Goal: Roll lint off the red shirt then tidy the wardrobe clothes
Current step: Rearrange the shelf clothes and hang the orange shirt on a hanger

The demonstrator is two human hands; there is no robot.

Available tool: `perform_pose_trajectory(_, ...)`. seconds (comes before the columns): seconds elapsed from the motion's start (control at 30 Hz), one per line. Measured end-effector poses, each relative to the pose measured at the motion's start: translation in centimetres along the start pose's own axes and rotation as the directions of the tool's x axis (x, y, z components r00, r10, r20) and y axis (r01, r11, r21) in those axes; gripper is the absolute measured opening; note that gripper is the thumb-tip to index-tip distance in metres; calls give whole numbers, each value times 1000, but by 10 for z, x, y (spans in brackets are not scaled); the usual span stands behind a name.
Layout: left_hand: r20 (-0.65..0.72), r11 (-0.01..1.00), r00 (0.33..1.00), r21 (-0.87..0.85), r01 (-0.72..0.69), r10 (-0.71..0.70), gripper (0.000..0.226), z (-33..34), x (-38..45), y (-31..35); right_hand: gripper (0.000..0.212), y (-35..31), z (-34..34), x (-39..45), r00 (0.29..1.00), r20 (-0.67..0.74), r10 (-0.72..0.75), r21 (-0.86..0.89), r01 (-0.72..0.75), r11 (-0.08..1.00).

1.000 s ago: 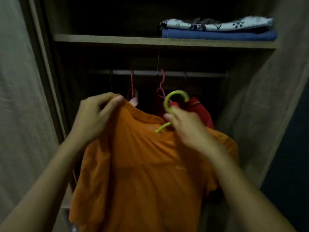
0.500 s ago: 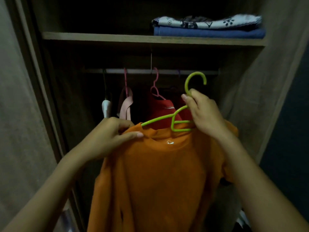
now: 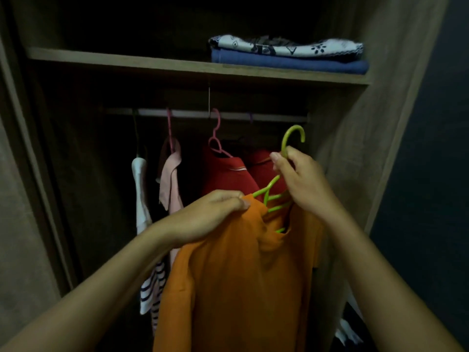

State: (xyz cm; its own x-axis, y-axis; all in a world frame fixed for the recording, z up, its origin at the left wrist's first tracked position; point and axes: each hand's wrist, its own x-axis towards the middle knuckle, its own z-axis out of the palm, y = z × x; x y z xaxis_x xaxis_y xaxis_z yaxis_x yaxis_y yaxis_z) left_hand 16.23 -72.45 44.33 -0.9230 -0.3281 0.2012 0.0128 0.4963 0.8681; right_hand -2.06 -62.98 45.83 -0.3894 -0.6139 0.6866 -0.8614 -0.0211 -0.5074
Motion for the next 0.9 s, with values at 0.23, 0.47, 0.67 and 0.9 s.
perform_pose_trajectory(0.23, -249, 995, 968, -99, -24, -2, 30, 42, 48, -18, 43, -12, -37, -53, 885, 99, 456, 178, -466, 867)
perform_pose_trajectory(0.47, -213, 925, 918, -111, -362, 334, 28, 116, 83, 7, 65, -28, -35, -92, 878, 96, 469, 518, -447, 729)
perform_pose_trajectory(0.67, 111, 921, 968, -349, -176, 226, 39, 104, 127, 21, 65, 0, -59, -87, 836, -59, 546, 593, -411, 692)
perform_pose_trajectory(0.9, -211, 758, 837, 572, -314, 505, 40, 54, 190, 11, 61, 31, -19, -69, 859, -125, 497, 200, -469, 861)
